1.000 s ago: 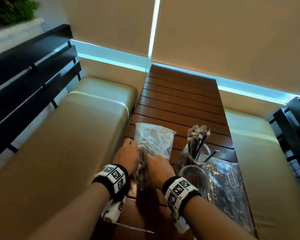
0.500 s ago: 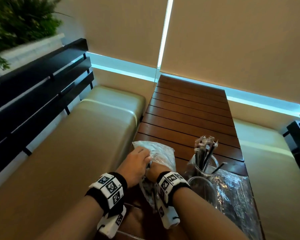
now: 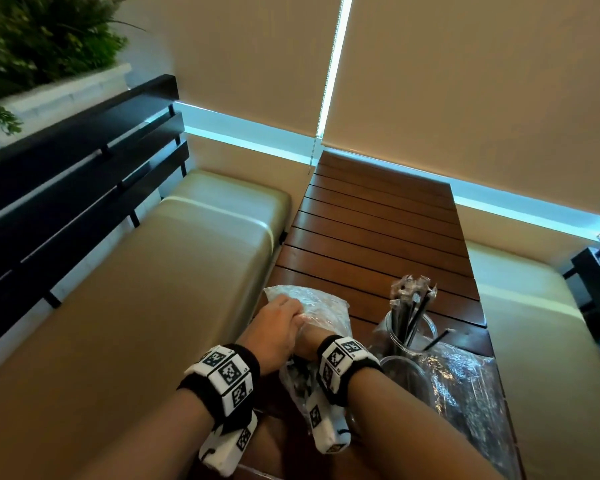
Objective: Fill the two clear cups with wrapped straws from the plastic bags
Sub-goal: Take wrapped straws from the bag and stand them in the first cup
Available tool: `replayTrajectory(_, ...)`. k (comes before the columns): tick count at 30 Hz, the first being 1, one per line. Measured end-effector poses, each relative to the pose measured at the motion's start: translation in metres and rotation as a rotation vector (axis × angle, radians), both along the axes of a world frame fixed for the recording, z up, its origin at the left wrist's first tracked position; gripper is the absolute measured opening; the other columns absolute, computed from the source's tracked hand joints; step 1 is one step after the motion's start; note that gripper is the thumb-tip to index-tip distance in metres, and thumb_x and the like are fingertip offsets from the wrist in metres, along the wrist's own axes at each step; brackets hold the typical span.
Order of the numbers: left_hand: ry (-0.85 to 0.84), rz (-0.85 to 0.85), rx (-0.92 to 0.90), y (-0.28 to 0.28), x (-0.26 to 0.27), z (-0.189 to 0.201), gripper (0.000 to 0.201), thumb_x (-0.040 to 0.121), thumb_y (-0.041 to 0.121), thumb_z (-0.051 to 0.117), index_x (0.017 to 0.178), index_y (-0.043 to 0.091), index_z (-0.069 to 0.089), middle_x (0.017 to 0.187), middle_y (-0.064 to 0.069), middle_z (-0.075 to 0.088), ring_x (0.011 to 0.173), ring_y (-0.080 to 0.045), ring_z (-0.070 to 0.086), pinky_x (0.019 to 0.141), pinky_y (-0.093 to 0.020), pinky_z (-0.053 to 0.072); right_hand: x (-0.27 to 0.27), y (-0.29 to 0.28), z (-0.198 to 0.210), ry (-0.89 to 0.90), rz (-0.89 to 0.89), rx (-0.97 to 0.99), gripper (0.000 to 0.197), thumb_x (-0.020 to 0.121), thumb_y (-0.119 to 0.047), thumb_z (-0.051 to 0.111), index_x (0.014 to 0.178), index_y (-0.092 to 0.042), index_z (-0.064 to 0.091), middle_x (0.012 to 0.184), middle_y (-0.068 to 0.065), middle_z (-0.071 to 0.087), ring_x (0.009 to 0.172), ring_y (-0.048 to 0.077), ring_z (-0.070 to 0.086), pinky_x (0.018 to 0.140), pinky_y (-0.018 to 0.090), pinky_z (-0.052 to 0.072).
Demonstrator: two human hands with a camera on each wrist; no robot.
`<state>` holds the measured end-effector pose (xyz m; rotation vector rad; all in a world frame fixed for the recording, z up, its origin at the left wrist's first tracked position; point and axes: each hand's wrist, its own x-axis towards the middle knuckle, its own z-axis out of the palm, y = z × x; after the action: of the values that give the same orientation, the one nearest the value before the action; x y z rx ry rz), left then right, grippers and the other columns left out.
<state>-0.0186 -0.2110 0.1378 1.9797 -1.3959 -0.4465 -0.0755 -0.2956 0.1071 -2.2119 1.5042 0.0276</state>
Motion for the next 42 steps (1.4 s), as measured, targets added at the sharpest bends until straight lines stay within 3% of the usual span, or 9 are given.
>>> replayTrajectory(2,-0.016,0.029,0.031,-0.001,0.002,-0.001,0.013,0.098,0.027,0.048,0.089,0.019,0.054,0.098,0.007,0.051,0.087,-0.014,0.052,0.08,-0.032,0.044,-0.022,0.0,0.029,0.057,0.095,0.349,0.023,0.098,0.004,0.041,0.107,-0.016,0.046,0.077,-0.015,0.049,0.07,0.001,0.037,0.065,0.016,0.042)
replayTrajectory(5,-0.052,0.085,0.11,-0.002,0.006,-0.006,0.021,0.098,0.036,0.047,0.081,0.024,0.045,0.09,0.007,0.044,0.081,-0.019,0.051,0.075,-0.036,0.046,-0.028,-0.006,0.054,0.024,0.308,0.582,0.023,0.102,-0.009,0.041,0.085,-0.016,0.054,0.072,-0.004,0.044,0.06,0.007,0.041,0.052,0.017,0.036)
replayTrajectory(11,-0.075,0.22,0.16,-0.011,0.005,-0.005,0.023,0.098,0.034,0.046,0.081,0.019,0.043,0.088,-0.002,0.05,0.089,-0.031,0.058,0.076,-0.039,0.045,-0.035,-0.004,0.061,0.076,0.24,0.45,0.009,0.094,-0.006,0.049,0.093,-0.007,0.058,0.088,0.009,0.058,0.072,0.02,0.055,0.058,0.027,0.046)
replayTrajectory(15,-0.074,0.293,0.206,-0.017,0.005,-0.001,0.028,0.096,0.039,0.05,0.084,0.014,0.048,0.097,-0.014,0.065,0.091,-0.035,0.06,0.073,-0.037,0.043,-0.059,-0.007,0.073,0.147,0.302,0.357,0.029,0.098,-0.028,0.052,0.115,-0.006,0.058,0.092,0.007,0.062,0.071,0.019,0.059,0.047,0.022,0.042)
replayTrajectory(23,0.004,0.359,0.31,-0.034,-0.001,-0.005,0.033,0.097,0.031,0.05,0.102,0.001,0.064,0.107,-0.024,0.067,0.099,-0.041,0.062,0.08,-0.039,0.047,-0.139,-0.03,0.143,0.33,0.505,0.221,0.046,0.094,-0.052,0.056,0.107,-0.009,0.063,0.091,0.004,0.064,0.071,0.014,0.057,0.06,0.026,0.045)
replayTrajectory(33,-0.116,0.257,0.382,-0.029,-0.019,-0.011,0.013,0.08,0.021,0.06,0.089,0.013,0.055,0.1,-0.013,0.065,0.087,-0.034,0.064,0.075,-0.038,0.054,-0.174,-0.055,0.131,-0.039,0.356,0.196,0.026,0.096,-0.046,0.056,0.105,-0.022,0.059,0.089,-0.004,0.062,0.078,0.009,0.06,0.067,0.022,0.047)
replayTrajectory(36,0.023,0.193,0.306,-0.025,-0.026,-0.004,0.037,0.076,0.016,0.063,0.112,0.018,0.055,0.121,-0.007,0.058,0.097,-0.025,0.06,0.085,-0.035,0.053,-0.169,-0.052,0.109,-0.126,0.336,0.158,0.029,0.096,-0.044,0.057,0.104,-0.016,0.059,0.088,0.0,0.062,0.078,0.013,0.061,0.065,0.023,0.048)
replayTrajectory(39,0.38,0.065,0.195,-0.033,-0.033,0.011,0.08,0.076,0.011,0.066,0.147,0.02,0.029,0.144,-0.004,0.046,0.115,-0.02,0.054,0.096,-0.035,0.047,-0.166,-0.049,0.096,-0.207,0.341,0.168,0.031,0.097,-0.043,0.056,0.105,-0.014,0.06,0.093,0.004,0.065,0.085,0.019,0.064,0.071,0.029,0.05)
replayTrajectory(42,0.784,0.094,0.035,-0.042,-0.037,0.024,0.077,0.07,0.038,0.07,0.138,0.028,0.036,0.133,0.002,0.056,0.126,-0.024,0.05,0.101,-0.044,0.04,-0.159,-0.046,0.093,-0.274,0.362,0.159,0.029,0.097,-0.042,0.056,0.101,-0.013,0.059,0.089,0.004,0.063,0.078,0.016,0.059,0.072,0.03,0.05)
